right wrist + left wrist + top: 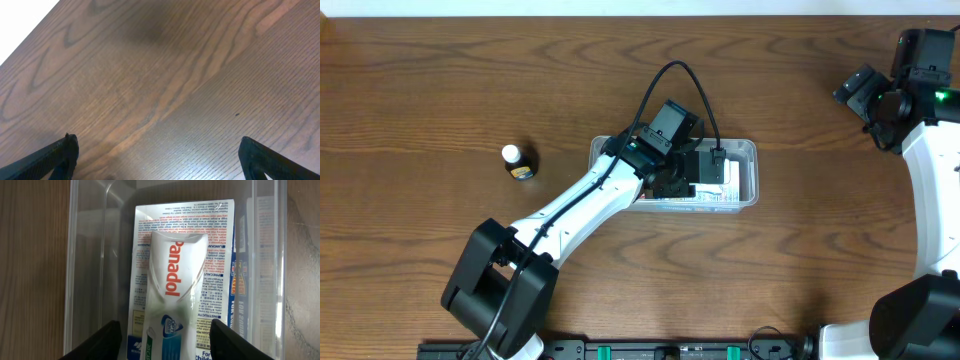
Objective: Pack container
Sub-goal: 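Lower the white box into the container's front and release it, then move the left gripper to the brown bottle and grasp its cap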
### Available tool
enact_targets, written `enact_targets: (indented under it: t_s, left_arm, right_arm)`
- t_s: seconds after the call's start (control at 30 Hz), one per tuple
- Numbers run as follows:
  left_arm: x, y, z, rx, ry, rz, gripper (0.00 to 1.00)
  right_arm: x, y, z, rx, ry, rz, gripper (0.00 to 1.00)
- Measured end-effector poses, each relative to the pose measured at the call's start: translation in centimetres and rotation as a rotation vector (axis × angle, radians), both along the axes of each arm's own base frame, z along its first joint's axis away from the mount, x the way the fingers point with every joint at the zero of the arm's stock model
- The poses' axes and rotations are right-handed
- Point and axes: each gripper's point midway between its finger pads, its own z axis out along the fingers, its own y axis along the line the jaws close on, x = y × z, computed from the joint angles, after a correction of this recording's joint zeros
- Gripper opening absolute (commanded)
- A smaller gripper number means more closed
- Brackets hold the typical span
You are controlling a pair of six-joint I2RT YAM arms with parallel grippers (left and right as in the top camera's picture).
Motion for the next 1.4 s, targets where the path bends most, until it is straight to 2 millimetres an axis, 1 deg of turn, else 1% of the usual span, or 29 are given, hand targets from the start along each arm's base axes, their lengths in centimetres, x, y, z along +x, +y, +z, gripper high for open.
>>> enact_targets:
  t_s: [0.03, 0.07, 0.13, 0.23, 0.3, 0.37, 0.4, 0.43, 0.5, 0.53, 0.57, 0.6, 0.63, 0.67, 0.7, 0.73, 0.77, 0.83, 0.87, 0.93, 1.0, 1.13, 1.2, 1.27, 1.3, 1.4]
  left_arm:
    - [0.0, 0.0, 0.0, -0.001, -0.001, 0.000, 0.59]
    - [0.1, -0.1, 0.1, -0.003, -0.005, -0.001, 0.65]
    - [0.4, -0.3, 0.3, -0.014, -0.020, -0.001, 0.72]
    - [1.8, -0.9, 1.3, -0.059, -0.066, 0.048, 0.75]
    - [2.9, -1.1, 2.7, -0.101, -0.104, 0.114, 0.75]
    - [4.0, -0.7, 5.4, -0.148, -0.157, 0.213, 0.76]
    - [4.3, -0.2, 6.9, -0.169, -0.183, 0.261, 0.78]
    - [4.5, 0.4, 8.3, -0.186, -0.204, 0.301, 0.82]
    - [4.9, 2.5, 11.6, -0.226, -0.254, 0.416, 0.85]
    - [5.1, 4.2, 13.3, -0.242, -0.276, 0.490, 0.85]
    - [5.3, 5.8, 14.5, -0.249, -0.292, 0.551, 0.85]
    - [5.5, 7.6, 15.2, -0.247, -0.300, 0.615, 0.86]
    - [5.8, 10.1, 15.8, -0.239, -0.303, 0.700, 0.86]
    - [6.1, 12.5, 15.9, -0.225, -0.290, 0.785, 0.86]
    - [6.3, 14.2, 15.6, -0.209, -0.281, 0.847, 0.86]
    - [6.4, 16.6, 15.0, -0.186, -0.253, 0.934, 0.86]
    - [6.3, 19.0, 14.1, -0.158, -0.212, 1.030, 0.90]
    - [5.3, 23.1, 11.8, -0.097, -0.116, 1.205, 0.94]
    - [4.7, 24.8, 10.8, -0.075, -0.071, 1.289, 0.95]
    - [3.7, 27.2, 9.5, -0.054, 0.000, 1.432, 0.95]
    - [3.1, 28.4, 9.0, -0.054, 0.033, 1.513, 0.96]
    - [2.8, 29.5, 8.7, -0.078, 0.052, 1.605, 0.96]
    - [2.9, 30.2, 8.8, -0.112, 0.059, 1.669, 0.92]
    - [2.9, 31.6, 8.7, -0.153, 0.072, 1.765, 0.88]
    - [2.9, 32.6, 8.5, -0.178, 0.085, 1.835, 0.87]
    - [3.1, 34.5, 7.1, -0.216, 0.145, 1.954, 0.88]
  right_arm:
    - [0.0, 0.0, 0.0, 0.000, 0.000, 0.000, 0.99]
    - [0.0, 0.0, 0.0, 0.000, 0.000, 0.000, 0.99]
    - [0.0, 0.0, 0.0, 0.000, 0.000, 0.000, 0.99]
    - [0.0, 0.0, 0.0, 0.000, 0.000, 0.000, 0.99]
    - [0.0, 0.0, 0.0, 0.000, 0.000, 0.000, 0.99]
    - [0.0, 0.0, 0.0, 0.000, 0.000, 0.000, 0.99]
    - [0.0, 0.0, 0.0, 0.000, 0.000, 0.000, 0.99]
    - [0.0, 0.0, 0.0, 0.000, 0.000, 0.000, 0.99]
    - [0.0, 0.0, 0.0, 0.000, 0.000, 0.000, 0.99]
    - [0.0, 0.0, 0.0, 0.000, 0.000, 0.000, 0.99]
    - [0.0, 0.0, 0.0, 0.000, 0.000, 0.000, 0.99]
    - [0.0, 0.0, 0.0, 0.000, 0.000, 0.000, 0.99]
    - [0.0, 0.0, 0.0, 0.000, 0.000, 0.000, 0.99]
    - [0.0, 0.0, 0.0, 0.000, 0.000, 0.000, 0.99]
    - [0.0, 0.0, 0.0, 0.000, 0.000, 0.000, 0.99]
    - [0.0, 0.0, 0.0, 0.000, 0.000, 0.000, 0.99]
    - [0.0, 0.0, 0.0, 0.000, 0.000, 0.000, 0.99]
    - [0.0, 0.0, 0.0, 0.000, 0.000, 0.000, 0.99]
    - [0.0, 0.0, 0.0, 0.000, 0.001, 0.000, 0.99]
    - [0.0, 0.0, 0.0, 0.000, 0.000, 0.000, 0.99]
    - [0.0, 0.0, 0.0, 0.000, 0.000, 0.000, 0.99]
    - [0.0, 0.0, 0.0, 0.000, 0.000, 0.000, 0.99]
    - [0.0, 0.0, 0.0, 0.000, 0.000, 0.000, 0.99]
    - [0.0, 0.0, 0.0, 0.000, 0.000, 0.000, 0.99]
    - [0.0, 0.0, 0.0, 0.000, 0.000, 0.000, 0.99]
    - [0.0, 0.0, 0.0, 0.000, 0.000, 0.000, 0.99]
